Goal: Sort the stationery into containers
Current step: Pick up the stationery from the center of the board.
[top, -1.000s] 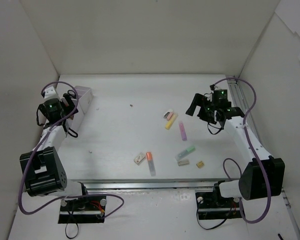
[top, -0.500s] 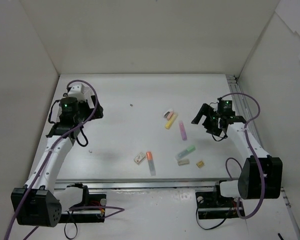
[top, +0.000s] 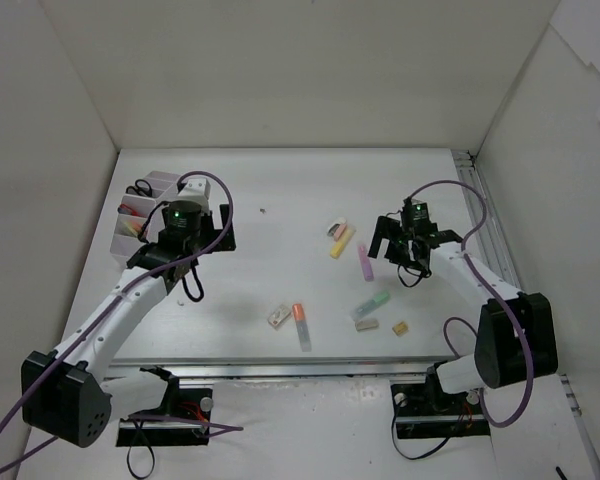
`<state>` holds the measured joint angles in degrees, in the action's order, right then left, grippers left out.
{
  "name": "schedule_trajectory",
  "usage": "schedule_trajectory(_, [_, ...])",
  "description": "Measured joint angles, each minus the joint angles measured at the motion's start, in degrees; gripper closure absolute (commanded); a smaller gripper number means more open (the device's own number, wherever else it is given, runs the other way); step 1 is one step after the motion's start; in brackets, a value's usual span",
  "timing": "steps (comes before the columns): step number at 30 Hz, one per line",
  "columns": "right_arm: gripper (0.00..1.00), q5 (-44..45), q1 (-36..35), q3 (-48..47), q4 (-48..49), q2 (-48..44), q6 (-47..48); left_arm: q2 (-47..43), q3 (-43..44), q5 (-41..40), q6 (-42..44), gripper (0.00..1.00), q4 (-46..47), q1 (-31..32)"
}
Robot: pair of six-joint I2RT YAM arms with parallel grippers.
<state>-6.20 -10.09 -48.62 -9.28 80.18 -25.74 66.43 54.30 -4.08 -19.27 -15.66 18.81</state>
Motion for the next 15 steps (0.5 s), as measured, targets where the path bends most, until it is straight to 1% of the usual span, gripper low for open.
schedule_trajectory(4, [0.04,5.35,-3.37,-4.66,-2.75,2.97,3.3,1.25,0.55,-2.82,-0.79,0.01,0.07,2.82])
schedule_trajectory(8, [0.04,8.39,-5.77,-12.28,-7.78,7.72,8.04,2.56,1.46,-5.07,-0.87,0.0,-0.02,4.15])
schedule_trajectory(12, [0.06,9.66,-7.89,-19.67,-12.94,13.29,13.0,4.37,3.48,-6.95,-0.39,0.01,-0.04,4.68])
schedule_trajectory(15, [0.08,9.92,-9.16,-23.76,-17.29,16.61,14.84,5.35,4.66,-7.87,0.63,0.01,0.02,4.76])
